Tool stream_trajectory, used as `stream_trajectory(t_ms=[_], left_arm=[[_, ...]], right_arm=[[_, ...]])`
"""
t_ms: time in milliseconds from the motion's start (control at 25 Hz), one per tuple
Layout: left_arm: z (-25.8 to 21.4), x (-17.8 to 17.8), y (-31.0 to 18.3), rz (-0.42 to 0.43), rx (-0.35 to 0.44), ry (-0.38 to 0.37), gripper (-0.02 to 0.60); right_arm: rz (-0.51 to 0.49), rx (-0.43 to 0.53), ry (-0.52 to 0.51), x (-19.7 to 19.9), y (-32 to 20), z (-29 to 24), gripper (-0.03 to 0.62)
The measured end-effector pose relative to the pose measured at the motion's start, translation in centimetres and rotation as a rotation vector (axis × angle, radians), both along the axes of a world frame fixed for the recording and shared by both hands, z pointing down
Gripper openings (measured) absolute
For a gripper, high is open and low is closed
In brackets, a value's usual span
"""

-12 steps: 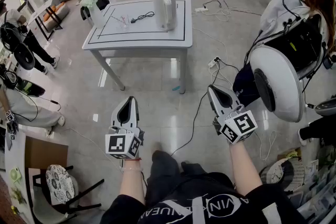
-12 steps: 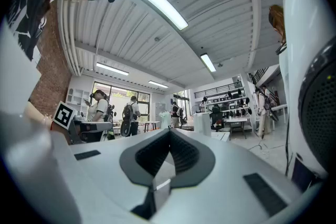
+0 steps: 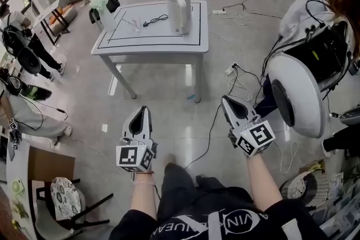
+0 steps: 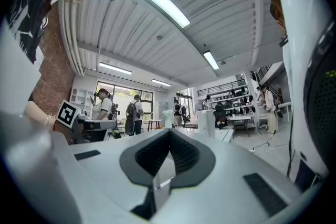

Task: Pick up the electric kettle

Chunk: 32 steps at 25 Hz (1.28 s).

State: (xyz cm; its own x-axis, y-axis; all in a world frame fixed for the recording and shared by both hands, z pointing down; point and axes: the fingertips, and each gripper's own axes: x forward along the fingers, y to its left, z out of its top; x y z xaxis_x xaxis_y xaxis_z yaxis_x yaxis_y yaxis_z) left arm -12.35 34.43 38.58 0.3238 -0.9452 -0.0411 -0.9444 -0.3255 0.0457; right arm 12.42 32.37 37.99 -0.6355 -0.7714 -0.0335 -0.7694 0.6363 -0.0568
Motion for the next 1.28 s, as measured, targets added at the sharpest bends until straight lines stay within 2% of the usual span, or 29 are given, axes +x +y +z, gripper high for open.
stream_trajectory(t_ms=[160, 280, 400, 480, 1280], left_arm=[[-0.1, 0.3, -0.1, 0.011, 0.005, -0.009, 0.011], [0.1, 0.5, -0.8, 0.018, -0.001, -0.019, 0.011], [0.2, 0.4, -2.4, 0.028, 0.000, -0.027, 0.011], [0.2, 0.2, -4.1, 0.037, 0.003, -0.032, 0.011], [1.9, -2.6, -28.7, 0.101, -0.024, -0.029, 0.009]], right_arm=[[0.011, -0.011, -0.010, 0.3, -0.3, 0.3, 0.001], [0.013, -0.015, -0.026, 0.7, -1.2, 0.0, 0.079], [0.020, -0.014, -0.040, 1.0, -2.8, -0.2, 0.128], [0.024, -0.013, -0.051, 1.0, -4.5, -0.2, 0.134], [0.058, -0.084, -0.050, -2.8, -26.1, 2.9, 0.143]])
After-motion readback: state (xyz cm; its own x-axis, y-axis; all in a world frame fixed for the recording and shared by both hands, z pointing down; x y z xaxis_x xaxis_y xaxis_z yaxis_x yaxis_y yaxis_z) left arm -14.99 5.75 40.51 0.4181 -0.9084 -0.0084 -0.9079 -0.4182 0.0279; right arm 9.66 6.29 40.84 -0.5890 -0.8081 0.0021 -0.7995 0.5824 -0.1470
